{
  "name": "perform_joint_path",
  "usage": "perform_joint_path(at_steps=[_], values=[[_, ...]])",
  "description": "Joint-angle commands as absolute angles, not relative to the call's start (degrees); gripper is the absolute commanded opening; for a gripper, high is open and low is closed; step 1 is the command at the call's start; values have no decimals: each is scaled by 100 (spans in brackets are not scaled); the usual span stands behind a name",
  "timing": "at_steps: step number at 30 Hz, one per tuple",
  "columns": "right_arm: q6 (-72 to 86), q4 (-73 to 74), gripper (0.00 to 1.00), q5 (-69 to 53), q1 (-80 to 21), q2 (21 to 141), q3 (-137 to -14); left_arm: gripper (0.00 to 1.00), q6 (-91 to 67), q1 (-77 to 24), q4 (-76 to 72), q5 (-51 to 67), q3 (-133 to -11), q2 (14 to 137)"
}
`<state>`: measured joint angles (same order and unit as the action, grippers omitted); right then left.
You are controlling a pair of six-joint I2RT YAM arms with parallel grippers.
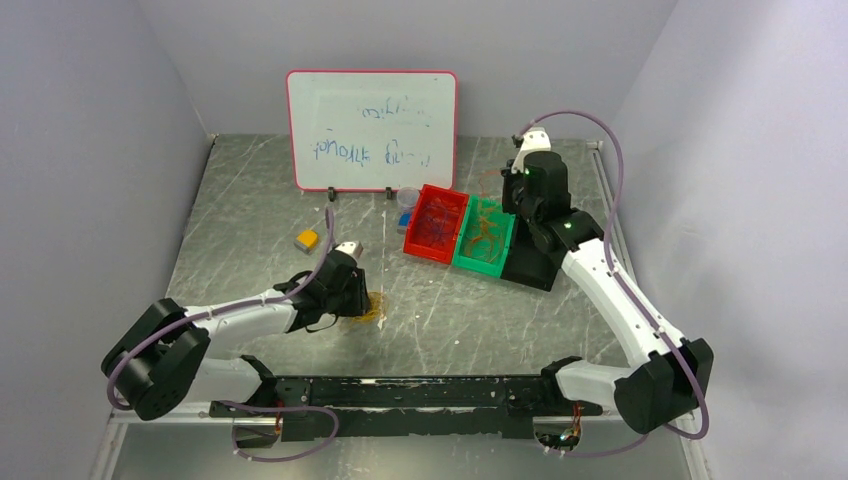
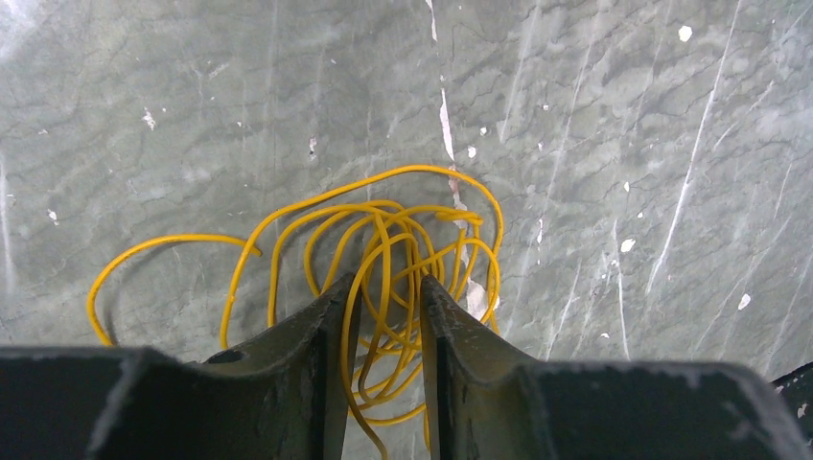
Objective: Untangle the cables
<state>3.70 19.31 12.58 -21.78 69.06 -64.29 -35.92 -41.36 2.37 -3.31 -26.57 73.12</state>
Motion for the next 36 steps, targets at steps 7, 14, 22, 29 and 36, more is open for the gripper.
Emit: perform_joint_path(at_steps=[7, 14, 22, 29, 36], values=[[441, 2200, 0, 1092, -2032, 7088, -6489, 35, -3528, -4149, 261, -150, -2769, 7506], [475, 2211, 0, 929, -1961, 7390, -6391, 36, -3663, -4153, 225, -176, -2638, 7379], [701, 2036, 0, 1021, -1954, 7864, -6234, 35, -3665, -4165, 327, -222, -2680, 7365], [921, 2254, 0, 1381, -1956, 8134, -6191, 36, -3615, -4158, 407, -281, -2571, 7251], [859, 2240, 0, 1619, -1951, 8291, -6019, 36, -3650, -4160, 325, -210, -2653, 7373]])
